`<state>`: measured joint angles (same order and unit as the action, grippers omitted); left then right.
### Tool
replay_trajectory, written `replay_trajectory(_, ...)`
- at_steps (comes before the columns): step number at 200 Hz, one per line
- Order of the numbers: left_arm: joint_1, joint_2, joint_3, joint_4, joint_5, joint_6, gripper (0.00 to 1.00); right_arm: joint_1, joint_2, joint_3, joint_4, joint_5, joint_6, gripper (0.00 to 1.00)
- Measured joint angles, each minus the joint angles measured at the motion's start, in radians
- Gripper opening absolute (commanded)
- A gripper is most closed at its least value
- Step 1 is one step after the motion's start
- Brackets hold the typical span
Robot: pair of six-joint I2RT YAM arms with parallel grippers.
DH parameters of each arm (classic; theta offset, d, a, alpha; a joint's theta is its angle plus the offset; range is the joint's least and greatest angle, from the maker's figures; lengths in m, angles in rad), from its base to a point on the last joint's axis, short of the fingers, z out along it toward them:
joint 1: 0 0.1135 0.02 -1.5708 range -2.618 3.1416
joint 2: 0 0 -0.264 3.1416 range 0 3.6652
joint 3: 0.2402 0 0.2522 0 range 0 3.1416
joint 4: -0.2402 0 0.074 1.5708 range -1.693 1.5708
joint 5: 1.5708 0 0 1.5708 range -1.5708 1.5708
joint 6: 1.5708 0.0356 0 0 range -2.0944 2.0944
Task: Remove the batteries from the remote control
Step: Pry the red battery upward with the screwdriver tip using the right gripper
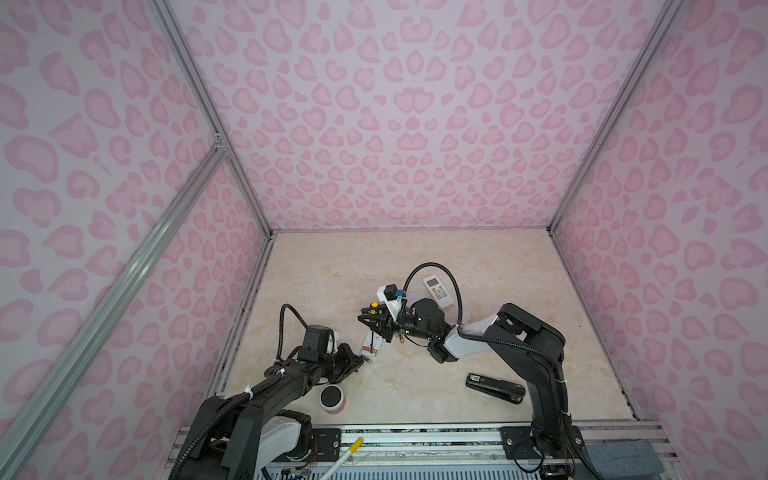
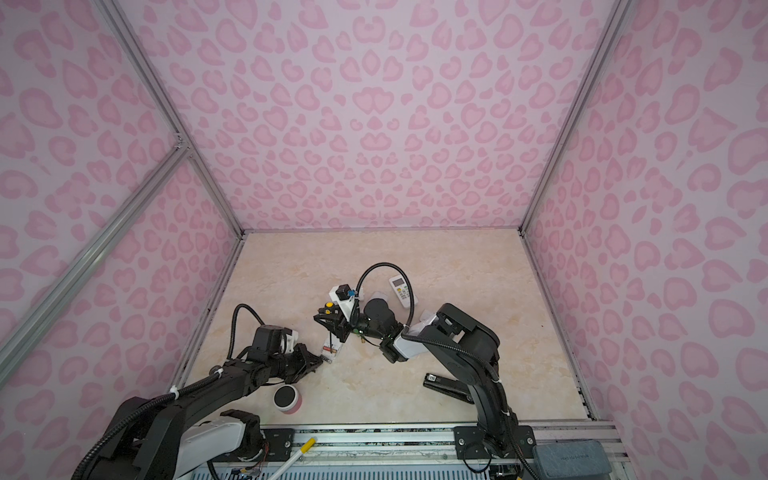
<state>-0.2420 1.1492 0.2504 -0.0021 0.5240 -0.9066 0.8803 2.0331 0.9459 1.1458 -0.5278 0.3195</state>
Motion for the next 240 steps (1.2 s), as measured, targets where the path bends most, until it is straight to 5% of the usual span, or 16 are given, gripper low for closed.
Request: replay_trajectory(240,0.0,-0.013,0.001,-0.025,-0.004,0.012,0.13,0.021,-0.02,0.033,-0.101,-0.041,-0.19,0.0)
